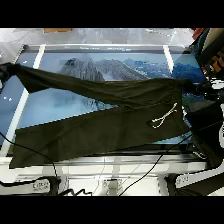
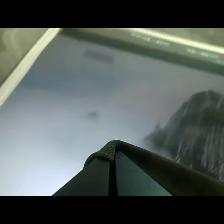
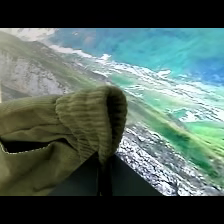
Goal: Fold the clothes and pants, and hang the long-sleeved shirts on hangers.
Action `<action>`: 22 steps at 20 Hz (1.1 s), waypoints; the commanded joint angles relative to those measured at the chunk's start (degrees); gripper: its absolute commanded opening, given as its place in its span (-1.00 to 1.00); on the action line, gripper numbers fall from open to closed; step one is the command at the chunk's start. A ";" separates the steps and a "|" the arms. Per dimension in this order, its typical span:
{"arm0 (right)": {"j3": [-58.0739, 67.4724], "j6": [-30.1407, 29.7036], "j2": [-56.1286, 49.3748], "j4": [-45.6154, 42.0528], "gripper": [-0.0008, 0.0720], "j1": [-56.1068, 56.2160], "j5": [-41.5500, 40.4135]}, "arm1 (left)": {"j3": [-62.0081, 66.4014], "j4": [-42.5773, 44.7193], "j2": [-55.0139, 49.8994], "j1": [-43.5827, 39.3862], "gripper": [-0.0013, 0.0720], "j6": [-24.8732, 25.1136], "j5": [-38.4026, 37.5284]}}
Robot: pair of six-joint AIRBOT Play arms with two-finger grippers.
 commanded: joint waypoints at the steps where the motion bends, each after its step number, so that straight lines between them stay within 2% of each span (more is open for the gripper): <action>1: 0.17 1.33 0.09 -1.70 -0.88 -0.04 -1.07 | 3.91 -0.04 -0.55 -0.35 -0.93 0.02 -8.39; 3: 0.17 1.33 0.04 -2.54 -0.88 -0.02 -1.57 | 3.39 3.21 -0.76 2.12 -0.93 0.02 -25.94; 4: 0.17 1.33 0.02 -2.54 -0.88 -0.02 -1.57 | 1.66 6.73 -0.85 3.04 -0.94 0.00 -31.98; 6: 0.17 1.33 0.02 -2.51 -0.88 0.02 -1.27 | -4.09 13.44 -0.24 4.24 -0.94 -1.92 -36.00; 8: 0.17 1.33 -0.04 -2.56 -0.88 0.02 -1.20 | -10.10 16.20 0.07 5.40 -0.94 -4.61 -36.00; 11: 0.17 1.31 -0.04 -2.84 -0.88 0.02 -1.36 | -15.08 17.16 -0.07 7.58 -0.93 -4.76 -35.89; 13: 0.17 1.31 -0.04 -2.86 -0.88 0.02 -1.84 | -15.63 17.44 -0.04 9.40 -0.93 -4.74 -35.85; 18: 0.17 1.31 -0.04 -2.73 -0.88 0.02 -2.40 | -15.63 17.31 0.13 11.32 -0.93 -4.74 -28.72; 22: 0.17 1.31 -0.04 -2.75 -0.88 0.02 -2.47 | -15.69 17.33 -0.04 11.04 -0.92 -4.74 -29.11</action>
